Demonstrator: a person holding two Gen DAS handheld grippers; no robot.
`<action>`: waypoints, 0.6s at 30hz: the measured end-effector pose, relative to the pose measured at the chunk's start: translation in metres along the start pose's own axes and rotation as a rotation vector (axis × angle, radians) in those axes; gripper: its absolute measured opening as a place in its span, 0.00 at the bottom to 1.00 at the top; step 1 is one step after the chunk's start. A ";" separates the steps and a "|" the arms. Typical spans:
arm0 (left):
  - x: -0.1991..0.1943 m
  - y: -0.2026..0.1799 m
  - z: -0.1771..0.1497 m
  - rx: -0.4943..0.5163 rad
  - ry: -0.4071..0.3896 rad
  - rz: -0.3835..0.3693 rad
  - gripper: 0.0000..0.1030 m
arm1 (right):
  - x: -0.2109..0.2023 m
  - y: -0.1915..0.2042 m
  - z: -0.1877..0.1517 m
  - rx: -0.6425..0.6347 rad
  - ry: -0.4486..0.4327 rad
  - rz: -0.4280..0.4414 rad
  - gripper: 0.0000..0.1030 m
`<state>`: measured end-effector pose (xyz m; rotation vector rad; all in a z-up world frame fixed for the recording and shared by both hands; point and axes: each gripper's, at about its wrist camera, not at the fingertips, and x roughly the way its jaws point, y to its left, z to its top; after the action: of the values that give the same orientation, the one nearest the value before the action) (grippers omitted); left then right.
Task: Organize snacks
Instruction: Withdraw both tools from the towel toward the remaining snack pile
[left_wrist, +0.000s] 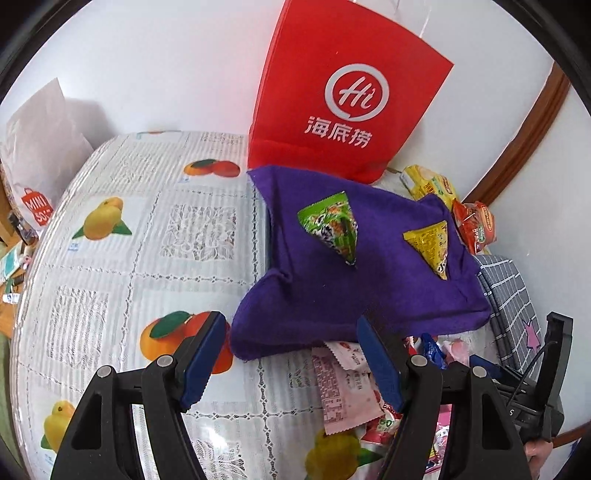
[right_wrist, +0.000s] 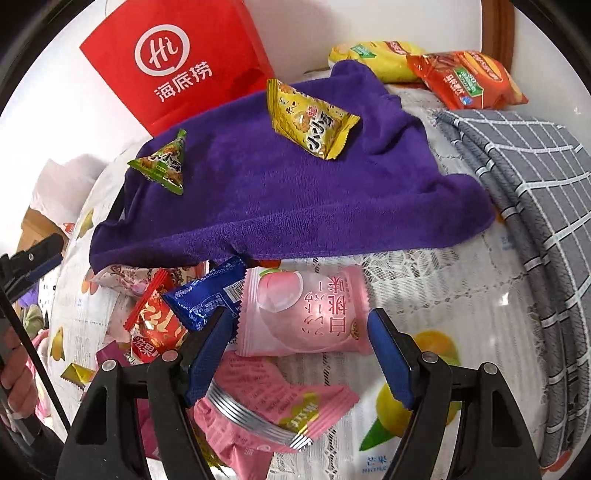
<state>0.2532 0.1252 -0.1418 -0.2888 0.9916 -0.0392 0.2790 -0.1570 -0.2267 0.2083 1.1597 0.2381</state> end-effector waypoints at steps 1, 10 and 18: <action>0.002 0.001 -0.001 -0.003 0.004 -0.001 0.69 | 0.001 -0.002 0.000 0.009 -0.001 0.010 0.75; 0.007 0.004 -0.008 -0.016 0.023 -0.004 0.69 | 0.005 -0.009 0.005 0.044 -0.023 0.039 0.73; 0.004 0.004 -0.016 -0.004 0.029 -0.008 0.69 | 0.000 -0.005 0.005 0.006 -0.042 0.023 0.66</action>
<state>0.2419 0.1246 -0.1539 -0.2968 1.0193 -0.0488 0.2839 -0.1621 -0.2259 0.2311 1.1165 0.2500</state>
